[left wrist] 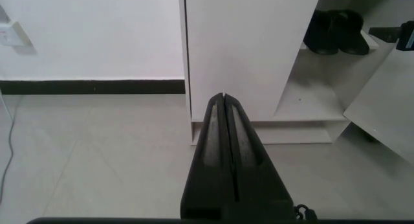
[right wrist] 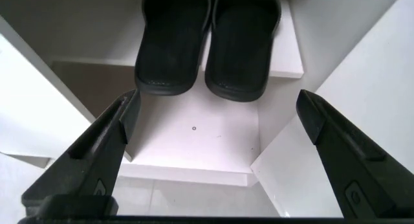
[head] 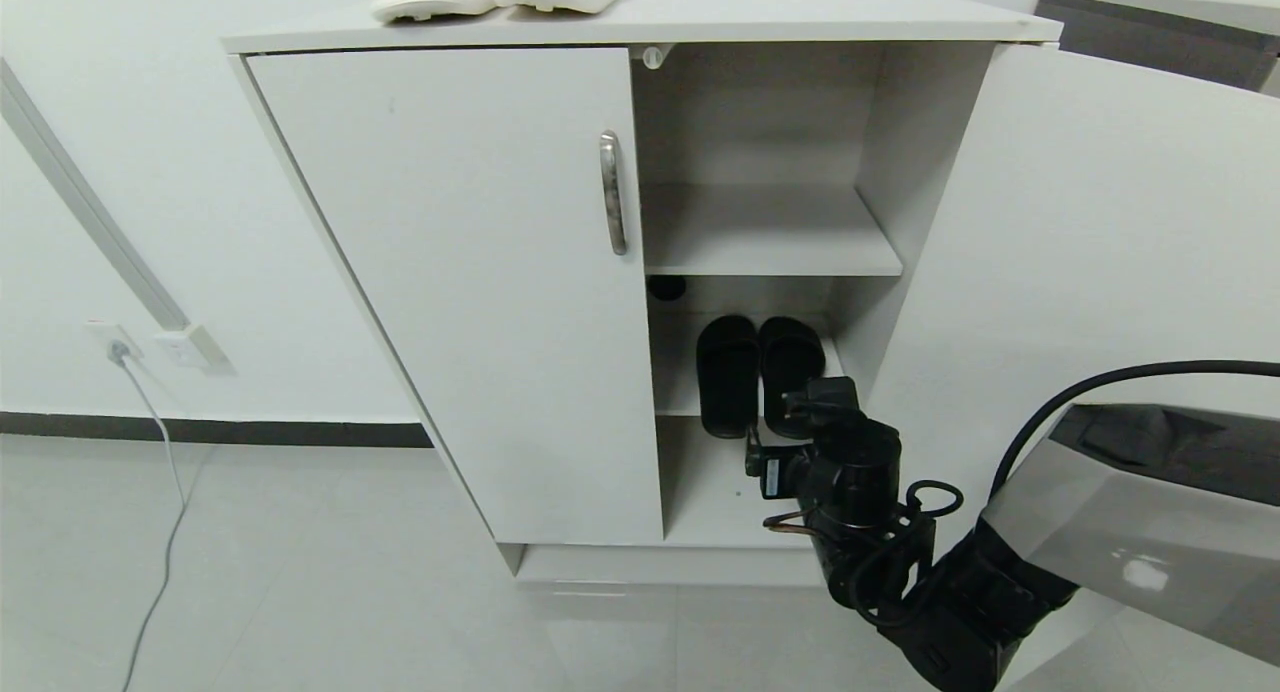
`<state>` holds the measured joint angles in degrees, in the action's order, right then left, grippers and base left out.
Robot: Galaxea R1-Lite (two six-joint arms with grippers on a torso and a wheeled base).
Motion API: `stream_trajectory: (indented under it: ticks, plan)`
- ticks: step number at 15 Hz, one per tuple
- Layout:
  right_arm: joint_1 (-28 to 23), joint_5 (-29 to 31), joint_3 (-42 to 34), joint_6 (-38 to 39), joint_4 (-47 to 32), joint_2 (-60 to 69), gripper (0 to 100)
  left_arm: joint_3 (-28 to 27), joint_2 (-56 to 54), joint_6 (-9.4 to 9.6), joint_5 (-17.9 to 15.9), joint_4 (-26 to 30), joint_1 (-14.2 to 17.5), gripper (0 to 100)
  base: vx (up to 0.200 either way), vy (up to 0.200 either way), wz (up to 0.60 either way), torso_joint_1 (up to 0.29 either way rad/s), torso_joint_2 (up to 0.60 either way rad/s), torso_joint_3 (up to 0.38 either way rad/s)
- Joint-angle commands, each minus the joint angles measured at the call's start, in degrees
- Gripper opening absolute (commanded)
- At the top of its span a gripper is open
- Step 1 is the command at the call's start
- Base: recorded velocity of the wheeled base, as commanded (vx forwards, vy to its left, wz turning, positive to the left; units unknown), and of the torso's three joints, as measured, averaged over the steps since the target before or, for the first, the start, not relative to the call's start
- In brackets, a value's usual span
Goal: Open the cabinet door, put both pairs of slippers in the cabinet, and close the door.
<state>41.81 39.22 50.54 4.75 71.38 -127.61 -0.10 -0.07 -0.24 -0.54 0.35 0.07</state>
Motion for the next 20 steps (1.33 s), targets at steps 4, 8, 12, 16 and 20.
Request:
stream_trajectory:
  ticks: [4, 8, 12, 16, 20]
  plan:
    - [0.02, -0.02, -0.09, -0.1, -0.01, -0.27, 100, 0.01, 0.07, 0.07, -0.08, 0.0, 0.01, 0, 0.0, 0.0, 0.0, 0.0, 0.0, 0.0]
    - [0.11, -0.02, -0.27, -0.18, 0.08, -0.27, 100, 0.01, 0.07, -0.02, 0.01, 0.0, 0.01, 0, 0.0, 0.0, 0.0, 0.0, 0.0, 0.0]
    - [0.11, -0.02, -0.53, -0.18, 0.17, -0.27, 100, 0.01, 0.07, -0.02, -0.08, 0.0, 0.01, 0, 0.0, 0.0, 0.0, 0.001, 0.0, 0.066]
    - [0.11, -0.02, -0.71, -0.27, 0.25, -0.45, 100, 0.01, 0.07, -0.02, -0.08, 0.0, 0.01, 0, 0.0, 0.0, 0.0, 0.001, 0.0, 0.189]
    - [0.11, -0.02, -0.88, -0.45, 1.31, -0.62, 100, 0.01, 0.07, -0.02, 0.01, 0.0, 0.01, 0, 0.0, 0.0, 0.0, 0.005, 0.0, 0.166]
